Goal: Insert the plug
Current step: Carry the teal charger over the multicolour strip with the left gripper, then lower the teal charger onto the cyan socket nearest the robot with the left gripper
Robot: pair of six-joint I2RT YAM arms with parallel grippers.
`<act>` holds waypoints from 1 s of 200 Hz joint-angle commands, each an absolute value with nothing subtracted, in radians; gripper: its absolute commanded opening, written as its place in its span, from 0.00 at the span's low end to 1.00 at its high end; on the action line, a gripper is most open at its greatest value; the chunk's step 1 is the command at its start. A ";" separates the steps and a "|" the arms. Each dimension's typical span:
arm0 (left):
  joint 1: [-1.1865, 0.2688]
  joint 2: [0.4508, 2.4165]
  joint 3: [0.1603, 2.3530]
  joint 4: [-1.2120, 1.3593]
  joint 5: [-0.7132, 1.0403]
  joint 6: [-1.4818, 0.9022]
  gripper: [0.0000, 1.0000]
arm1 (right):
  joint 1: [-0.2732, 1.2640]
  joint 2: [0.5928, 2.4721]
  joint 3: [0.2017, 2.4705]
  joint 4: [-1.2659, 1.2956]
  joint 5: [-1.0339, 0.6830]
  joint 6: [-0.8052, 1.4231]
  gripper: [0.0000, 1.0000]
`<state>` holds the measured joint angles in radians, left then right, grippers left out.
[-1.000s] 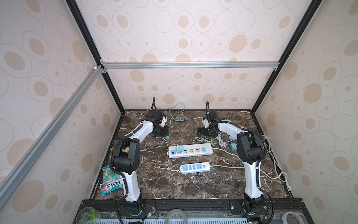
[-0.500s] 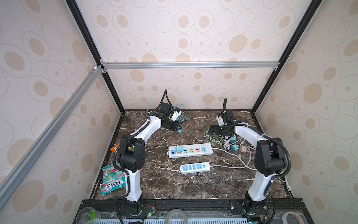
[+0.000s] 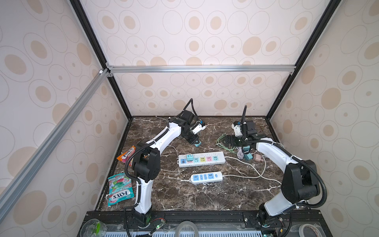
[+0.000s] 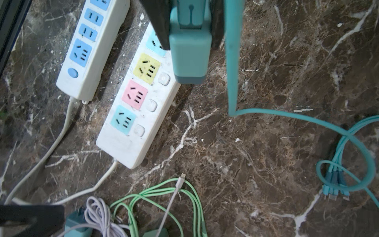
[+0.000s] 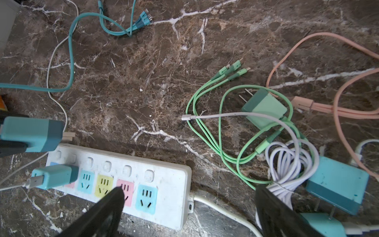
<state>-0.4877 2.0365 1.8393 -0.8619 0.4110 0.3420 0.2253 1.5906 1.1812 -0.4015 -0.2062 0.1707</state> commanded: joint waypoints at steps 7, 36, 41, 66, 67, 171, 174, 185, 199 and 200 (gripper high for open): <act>-0.512 2.067 1.884 -0.966 0.348 0.500 0.00 | 0.225 1.533 1.169 -0.378 -0.194 0.165 1.00; -0.524 2.068 1.907 -1.019 0.357 0.574 0.00 | 0.225 1.518 1.160 -0.364 -0.165 0.164 1.00; -0.526 2.063 1.906 -1.017 0.361 0.582 0.00 | 0.224 1.516 1.158 -0.362 -0.162 0.164 1.00; -0.538 2.037 1.872 -1.020 0.378 0.634 0.00 | 0.225 1.510 1.151 -0.354 -0.143 0.167 1.00; -0.538 2.036 1.870 -1.022 0.378 0.636 0.00 | 0.225 1.510 1.151 -0.353 -0.142 0.167 1.00; -0.603 2.034 1.811 -1.073 0.310 0.739 0.06 | 0.224 1.510 1.146 -0.339 -0.097 0.169 1.00; -0.605 2.034 1.808 -1.073 0.301 0.740 0.06 | 0.224 1.511 1.146 -0.339 -0.097 0.169 1.00; -0.610 2.036 1.799 -1.073 0.274 0.743 0.06 | 0.224 1.514 1.148 -0.339 -0.095 0.170 1.00; -0.614 2.040 1.794 -1.074 0.250 0.741 0.06 | 0.224 1.518 1.149 -0.340 -0.092 0.171 1.00; -0.615 2.040 1.794 -1.074 0.248 0.741 0.06 | 0.224 1.518 1.149 -0.340 -0.091 0.171 1.00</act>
<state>-0.6014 2.0579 1.7996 -1.0252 0.3019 0.6857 0.2249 1.5311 1.1545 -0.3508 -0.1066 0.1711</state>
